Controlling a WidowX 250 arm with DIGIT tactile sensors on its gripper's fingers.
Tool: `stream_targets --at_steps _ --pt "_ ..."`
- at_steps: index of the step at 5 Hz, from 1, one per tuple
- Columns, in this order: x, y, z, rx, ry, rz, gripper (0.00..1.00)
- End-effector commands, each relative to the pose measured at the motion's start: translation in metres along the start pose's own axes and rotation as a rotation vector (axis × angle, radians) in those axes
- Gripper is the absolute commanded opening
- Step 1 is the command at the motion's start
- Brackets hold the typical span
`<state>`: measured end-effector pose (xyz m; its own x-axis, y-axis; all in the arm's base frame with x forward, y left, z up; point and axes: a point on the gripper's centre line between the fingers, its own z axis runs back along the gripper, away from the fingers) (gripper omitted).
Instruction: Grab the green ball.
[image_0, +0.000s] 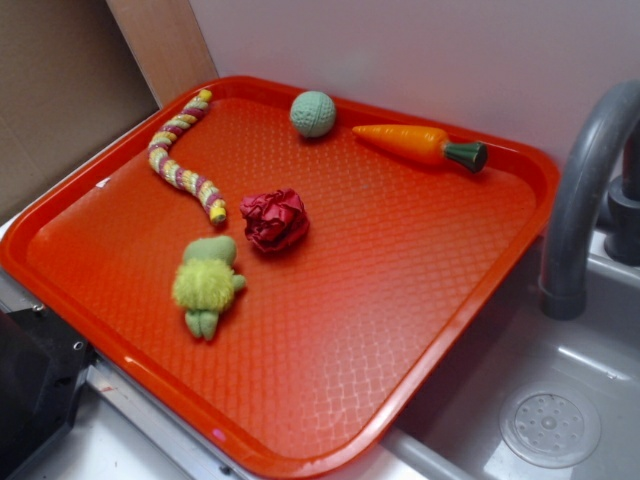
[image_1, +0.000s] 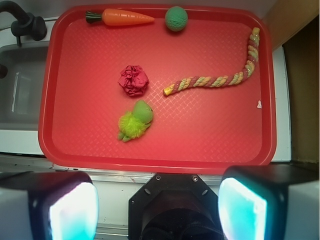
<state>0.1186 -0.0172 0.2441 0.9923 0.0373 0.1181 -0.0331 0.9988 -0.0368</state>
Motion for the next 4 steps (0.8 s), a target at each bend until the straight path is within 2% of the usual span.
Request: stream_targets --at_steps 1,2,3,4 --pt "0.000 0.000 0.000 0.000 0.000 0.000 1.00" --pt "0.047 0.037 -0.040 0.136 -0.116 0.130 1.00" --pt "0.096 0.057 -0.074 0.061 -0.118 0.064 1.00" --pt "0.129 0.074 -0.102 0.053 -0.098 0.033 1.00"
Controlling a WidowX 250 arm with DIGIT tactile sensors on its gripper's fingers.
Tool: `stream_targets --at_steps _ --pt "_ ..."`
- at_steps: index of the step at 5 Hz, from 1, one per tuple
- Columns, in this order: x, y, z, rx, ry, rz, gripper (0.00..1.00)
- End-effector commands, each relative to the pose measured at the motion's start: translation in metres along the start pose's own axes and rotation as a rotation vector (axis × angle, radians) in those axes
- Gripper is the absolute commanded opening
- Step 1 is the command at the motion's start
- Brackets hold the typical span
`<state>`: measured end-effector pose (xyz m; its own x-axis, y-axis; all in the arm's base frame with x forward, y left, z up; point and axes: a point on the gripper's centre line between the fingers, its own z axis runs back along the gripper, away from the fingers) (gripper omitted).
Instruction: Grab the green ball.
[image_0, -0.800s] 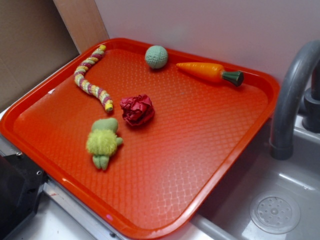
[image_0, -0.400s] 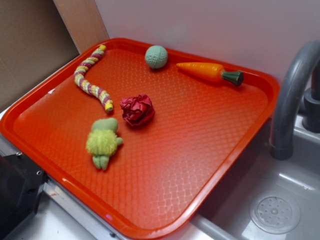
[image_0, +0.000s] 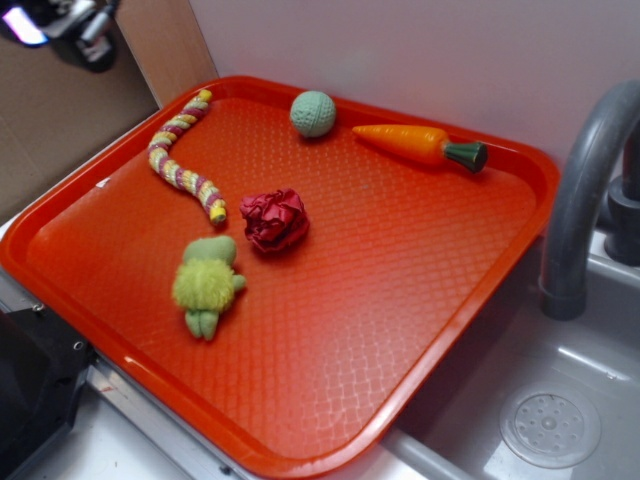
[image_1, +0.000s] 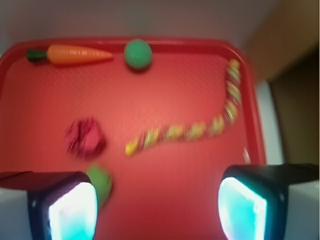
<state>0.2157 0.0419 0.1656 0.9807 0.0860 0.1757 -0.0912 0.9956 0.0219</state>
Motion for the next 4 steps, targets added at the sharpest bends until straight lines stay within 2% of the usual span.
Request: stream_targets --at_steps 1,3,4 --pt "0.073 0.012 -0.047 -0.093 -0.041 -0.098 1.00" --pt "0.091 -0.023 -0.100 -0.086 -0.011 -0.209 1.00" --pt "0.097 -0.027 -0.107 -0.065 -0.013 -0.183 1.00"
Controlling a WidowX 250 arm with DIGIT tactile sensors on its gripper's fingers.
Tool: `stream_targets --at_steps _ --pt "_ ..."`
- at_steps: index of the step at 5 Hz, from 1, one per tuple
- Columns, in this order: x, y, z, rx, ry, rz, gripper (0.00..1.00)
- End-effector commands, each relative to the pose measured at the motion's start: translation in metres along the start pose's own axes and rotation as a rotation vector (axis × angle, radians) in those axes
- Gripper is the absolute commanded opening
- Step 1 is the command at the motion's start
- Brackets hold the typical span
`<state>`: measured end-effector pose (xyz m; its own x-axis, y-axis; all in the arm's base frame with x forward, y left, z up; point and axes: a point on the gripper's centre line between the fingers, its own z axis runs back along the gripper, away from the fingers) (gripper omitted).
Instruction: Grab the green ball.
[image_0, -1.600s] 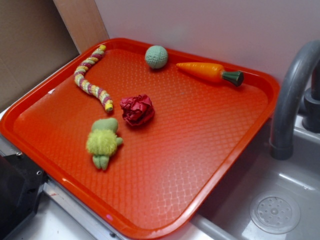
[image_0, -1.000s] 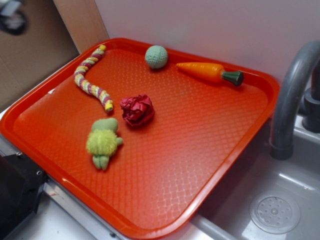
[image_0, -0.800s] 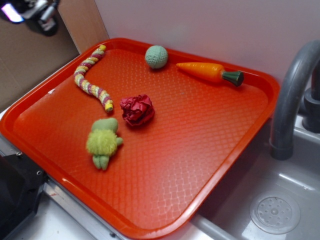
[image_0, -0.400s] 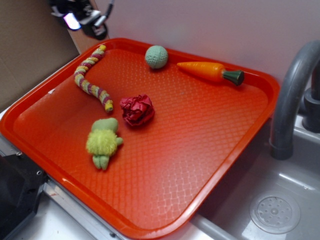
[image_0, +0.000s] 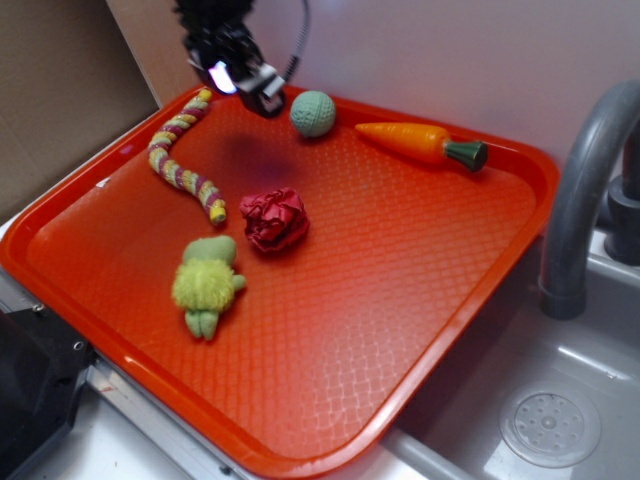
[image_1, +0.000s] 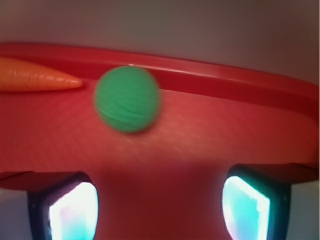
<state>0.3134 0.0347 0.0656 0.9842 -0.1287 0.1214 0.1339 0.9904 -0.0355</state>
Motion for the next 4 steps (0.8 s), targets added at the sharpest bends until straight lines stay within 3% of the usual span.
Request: stream_targets --at_steps 1,3,4 --pt "0.020 -0.006 0.009 0.032 -0.067 0.029 1.00" --pt "0.020 -0.006 0.009 0.032 -0.067 0.029 1.00" --pt "0.023 -0.016 -0.005 0.059 -0.109 -0.017 1.00"
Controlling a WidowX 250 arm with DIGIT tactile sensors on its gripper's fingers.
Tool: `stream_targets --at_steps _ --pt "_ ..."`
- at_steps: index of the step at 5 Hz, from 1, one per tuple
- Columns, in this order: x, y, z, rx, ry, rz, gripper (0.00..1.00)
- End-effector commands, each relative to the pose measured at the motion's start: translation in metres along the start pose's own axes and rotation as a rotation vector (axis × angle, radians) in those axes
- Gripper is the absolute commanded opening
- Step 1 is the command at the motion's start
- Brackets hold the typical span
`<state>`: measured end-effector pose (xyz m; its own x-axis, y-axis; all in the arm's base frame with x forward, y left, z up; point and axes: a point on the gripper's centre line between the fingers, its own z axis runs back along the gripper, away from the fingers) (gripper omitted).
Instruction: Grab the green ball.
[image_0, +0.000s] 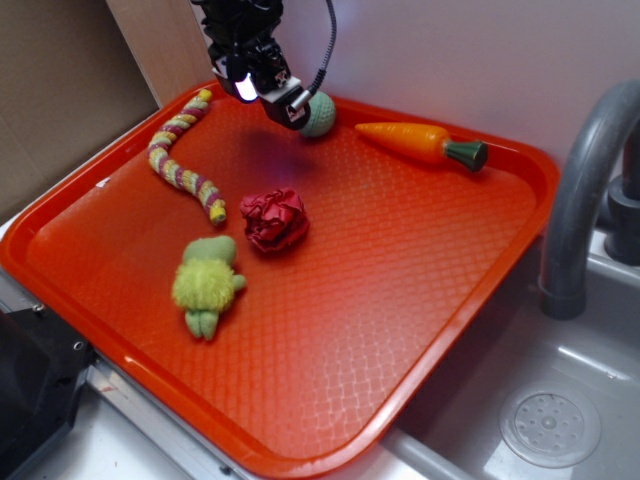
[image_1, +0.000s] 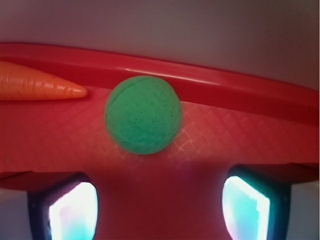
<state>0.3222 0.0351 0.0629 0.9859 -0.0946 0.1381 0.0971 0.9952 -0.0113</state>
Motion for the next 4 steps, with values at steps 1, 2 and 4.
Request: stream_targets --at_steps 1,2,4 --pt "0.024 -0.024 -0.017 0.028 -0.109 -0.076 1.00" --pt "0.032 -0.026 -0.029 0.018 -0.091 -0.090 1.00" --pt "0.044 -0.031 -0.046 0.036 -0.072 -0.111 0.62"
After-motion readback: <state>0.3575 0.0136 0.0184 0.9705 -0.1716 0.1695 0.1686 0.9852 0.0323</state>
